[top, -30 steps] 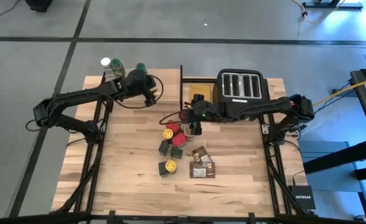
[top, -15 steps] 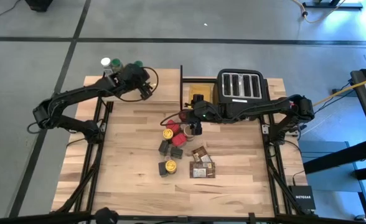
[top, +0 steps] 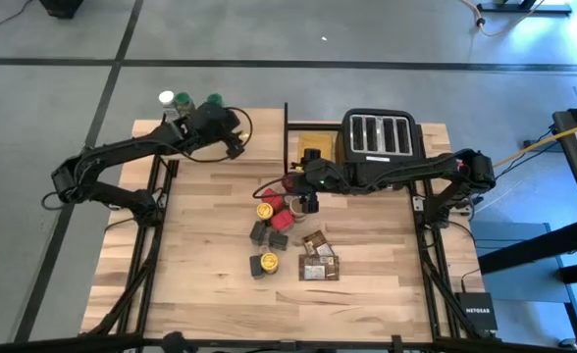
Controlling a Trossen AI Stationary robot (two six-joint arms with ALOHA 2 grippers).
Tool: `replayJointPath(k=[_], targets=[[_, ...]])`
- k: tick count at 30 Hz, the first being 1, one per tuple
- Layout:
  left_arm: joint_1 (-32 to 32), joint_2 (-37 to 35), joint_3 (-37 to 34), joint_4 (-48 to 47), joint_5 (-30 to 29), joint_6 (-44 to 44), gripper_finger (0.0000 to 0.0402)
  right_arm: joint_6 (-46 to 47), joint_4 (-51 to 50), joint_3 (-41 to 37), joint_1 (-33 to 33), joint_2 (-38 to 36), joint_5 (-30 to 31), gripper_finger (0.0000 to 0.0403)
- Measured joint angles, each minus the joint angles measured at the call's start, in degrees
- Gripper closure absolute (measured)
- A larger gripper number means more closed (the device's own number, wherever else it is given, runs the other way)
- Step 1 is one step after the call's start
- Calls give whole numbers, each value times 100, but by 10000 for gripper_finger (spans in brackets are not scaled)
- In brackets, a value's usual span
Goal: Shelf spices
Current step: Put the green seasoning bottle aligned with the other green seasoning can on the shelf
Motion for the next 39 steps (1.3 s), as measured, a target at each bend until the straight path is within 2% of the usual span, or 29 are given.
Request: replayJointPath(k=[2, 6, 10, 15, 21, 25, 33, 39], targets=[[-69, -4, 2, 487, 223, 144, 176, -2, 8, 0, 2, 0, 0, 94], [-77, 125, 6, 1426, 238, 571, 176, 0, 73, 0, 2, 0, 0, 94], [-74, 411, 389, 1707, 93, 1100, 176, 9, 117, 0, 1, 0, 0, 94], [-46, 937, 860, 1539, -510, 1516, 176, 62, 243, 0, 1, 0, -2, 94], [7, 1414, 885, 1553, -1688, 2217, 176, 57, 239, 0, 2, 0, -2, 94], [12, 1538, 887, 1509, -2219, 2318, 176, 22, 240, 0, 1, 0, -2, 94], [121, 1541, 876, 1008, -2648, 2251, 176, 20, 239, 0, 2, 0, -5, 94], [149, 1534, 872, 672, -2684, 2039, 176, 22, 236, 0, 2, 0, -5, 94]])
